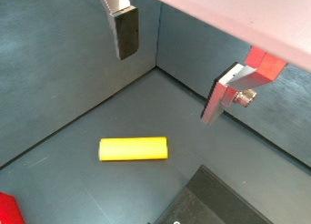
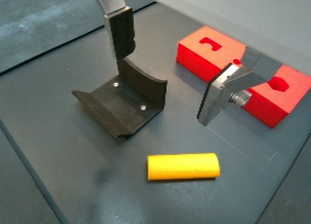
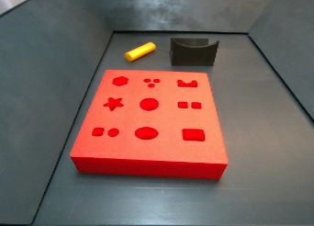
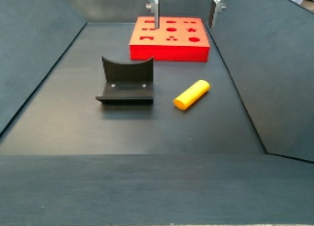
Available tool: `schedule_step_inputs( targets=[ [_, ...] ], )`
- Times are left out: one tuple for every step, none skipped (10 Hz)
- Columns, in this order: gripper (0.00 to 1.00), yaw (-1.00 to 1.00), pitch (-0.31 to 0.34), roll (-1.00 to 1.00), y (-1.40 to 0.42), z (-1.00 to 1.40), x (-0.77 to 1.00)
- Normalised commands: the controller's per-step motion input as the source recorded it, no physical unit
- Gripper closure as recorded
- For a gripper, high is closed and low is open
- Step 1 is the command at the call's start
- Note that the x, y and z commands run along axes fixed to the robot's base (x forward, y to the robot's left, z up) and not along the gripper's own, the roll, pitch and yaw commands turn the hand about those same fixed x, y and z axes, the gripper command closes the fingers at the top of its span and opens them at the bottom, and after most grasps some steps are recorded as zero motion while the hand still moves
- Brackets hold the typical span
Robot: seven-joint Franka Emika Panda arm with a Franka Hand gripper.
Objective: Pick up the oval object. Move up. Place the oval object on the fixture. Regrasp the oval object. Move to above the board. Insert the oval object.
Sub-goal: Pick up the oval object.
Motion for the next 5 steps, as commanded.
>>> schedule_step_inputs(
  targets=[
    [0.0,-0.04,0.004,0.0,0.0,-0.05,0.14],
    [0.0,-0.92,0.0,0.08,0.0,-0.22,0.0],
    [0.0,-1.0,0.0,0.09,0.0,-0.27,-0.02],
    [0.0,-1.0,0.0,0.09,0.0,-0.27,-0.02],
    [0.0,-1.0,0.0,0.07,0.0,-0.29,-0.02]
  ],
)
